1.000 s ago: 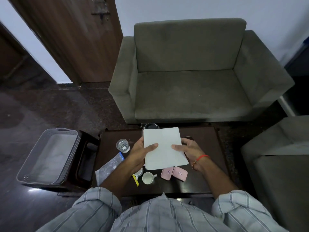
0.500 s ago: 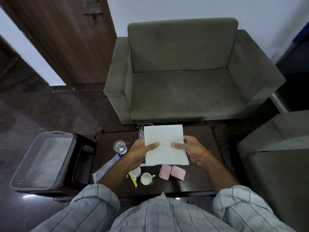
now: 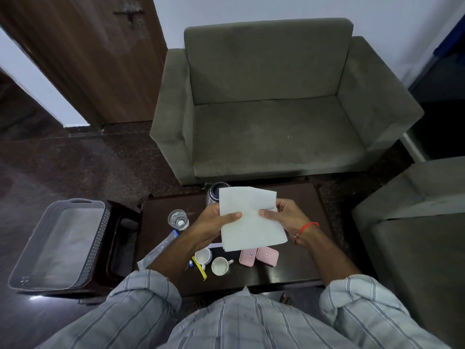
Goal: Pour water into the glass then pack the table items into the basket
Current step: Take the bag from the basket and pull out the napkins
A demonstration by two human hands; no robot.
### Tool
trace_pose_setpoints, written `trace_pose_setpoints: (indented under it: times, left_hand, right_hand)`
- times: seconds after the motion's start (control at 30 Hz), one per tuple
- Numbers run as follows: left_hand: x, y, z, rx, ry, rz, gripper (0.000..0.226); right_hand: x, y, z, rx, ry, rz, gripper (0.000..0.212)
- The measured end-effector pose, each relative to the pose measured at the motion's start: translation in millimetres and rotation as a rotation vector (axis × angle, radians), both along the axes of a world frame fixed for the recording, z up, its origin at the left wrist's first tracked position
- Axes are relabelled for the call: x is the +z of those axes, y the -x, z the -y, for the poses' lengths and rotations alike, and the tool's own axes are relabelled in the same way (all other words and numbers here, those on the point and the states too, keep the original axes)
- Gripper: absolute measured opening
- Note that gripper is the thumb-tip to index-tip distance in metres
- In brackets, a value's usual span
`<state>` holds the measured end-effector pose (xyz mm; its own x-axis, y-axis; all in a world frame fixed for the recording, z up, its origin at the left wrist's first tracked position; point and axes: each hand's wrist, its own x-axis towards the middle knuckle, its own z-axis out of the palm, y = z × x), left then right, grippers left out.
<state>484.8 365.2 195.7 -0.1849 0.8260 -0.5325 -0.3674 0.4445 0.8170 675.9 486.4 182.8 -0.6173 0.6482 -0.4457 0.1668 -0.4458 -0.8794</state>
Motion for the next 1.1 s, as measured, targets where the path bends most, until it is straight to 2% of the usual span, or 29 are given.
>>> trace_pose_setpoints:
  times: [0.07,0.2,0.37,0.53,0.7,0.83,0.93,1.03,1.1]
  left_hand:
    - [0.9,1.1,-0.6,0.005,-0.017,0.040,0.029]
    - [4.1,4.2,-3.6,-0.072,-0.053,0.079,0.034]
    - [-2.0,-4.3,-14.6,-0.050,-0.088,0.060,0.029]
    - [-14.3,-17.3,-26.5,-0.055,-0.071,0.058,0.026]
    - [-29.3,-27.1,-32.6,-0.163,-0.044,0.079,0.050]
    - [-38.4,-41.5,-42.5,-0.214,-0.062,0.067,0.058]
    - [-45.8,-52.5,-55.9,-0.143,-0.052,0.069,0.052]
    - [-51.6,-61.4,-70.5,-0.014,-0.014,0.068,0.031]
    - [-55.1,-64.5,-77.7,0.095,0.051,0.093,0.043]
  right_hand:
    - [0.2,-3.2,-1.3,-0.023,0.037,-0.040,0.023]
    - [-0.9,-18.4,-6.5,0.063,0.126,-0.104,0.042]
    - [-4.7,-31.1,-8.3,-0.029,0.238,-0.223,0.033]
    - [-13.8,-42.5,-12.1,-0.027,0.203,-0.088,0.027]
    - [-18.6,-64.8,-23.6,-0.041,0.174,0.005,0.036]
    - [-27.3,-81.0,-33.3,-0.027,0.210,0.028,0.032]
    - [-31.4,-91.0,-42.2,-0.064,0.287,-0.028,0.029]
    - [-36.5,-95.2,-52.8,-0.128,0.293,-0.016,0.032]
    - [-44.9,-92.2,-63.2,-0.227,0.248,0.072,0.032]
